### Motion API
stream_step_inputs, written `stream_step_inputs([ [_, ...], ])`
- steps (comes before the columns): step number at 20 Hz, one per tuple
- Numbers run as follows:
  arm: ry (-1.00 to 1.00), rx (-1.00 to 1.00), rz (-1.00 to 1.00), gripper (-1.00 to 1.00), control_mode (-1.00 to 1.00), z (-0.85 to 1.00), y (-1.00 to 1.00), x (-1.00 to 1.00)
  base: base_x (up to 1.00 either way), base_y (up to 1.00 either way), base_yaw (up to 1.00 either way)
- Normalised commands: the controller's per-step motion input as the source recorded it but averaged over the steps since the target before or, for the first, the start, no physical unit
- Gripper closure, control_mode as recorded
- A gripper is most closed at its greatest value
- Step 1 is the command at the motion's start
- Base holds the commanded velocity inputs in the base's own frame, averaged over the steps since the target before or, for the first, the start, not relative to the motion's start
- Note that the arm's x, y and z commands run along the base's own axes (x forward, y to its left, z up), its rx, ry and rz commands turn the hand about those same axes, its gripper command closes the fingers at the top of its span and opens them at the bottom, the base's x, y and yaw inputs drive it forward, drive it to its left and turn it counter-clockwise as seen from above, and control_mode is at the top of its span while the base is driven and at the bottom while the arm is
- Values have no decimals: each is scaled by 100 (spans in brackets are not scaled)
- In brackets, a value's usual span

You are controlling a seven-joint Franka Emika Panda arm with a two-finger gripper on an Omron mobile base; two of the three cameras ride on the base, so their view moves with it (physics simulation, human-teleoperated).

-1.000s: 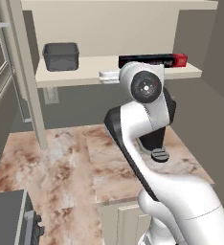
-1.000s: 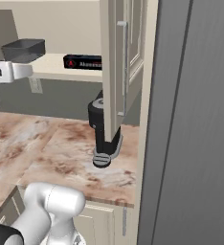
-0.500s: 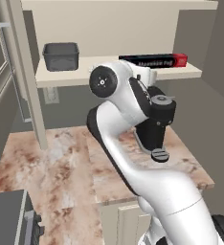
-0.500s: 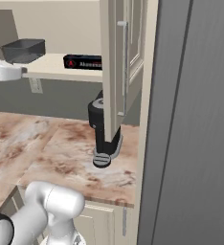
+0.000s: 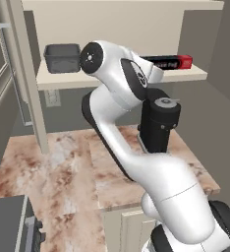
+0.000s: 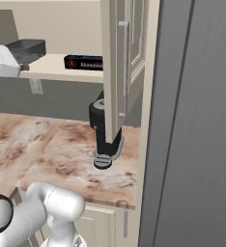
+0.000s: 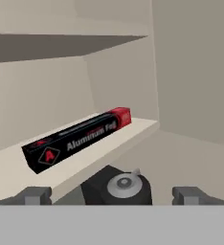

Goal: Retrieve the tupperware and aluminum foil from the cabinet and place them on the dining counter near the plate with fishs to prepare for storing leftovers.

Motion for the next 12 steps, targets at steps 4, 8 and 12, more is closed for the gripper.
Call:
stream_step_inputs([
  [4,-2,17,-2,-100,-100,7,-31,0,0,0,0],
  [8,-1,8,0,-100,-100,0,-13,11,0,0,0],
  [12,-2,0,-7,-100,-100,-6,-3,19,0,0,0],
])
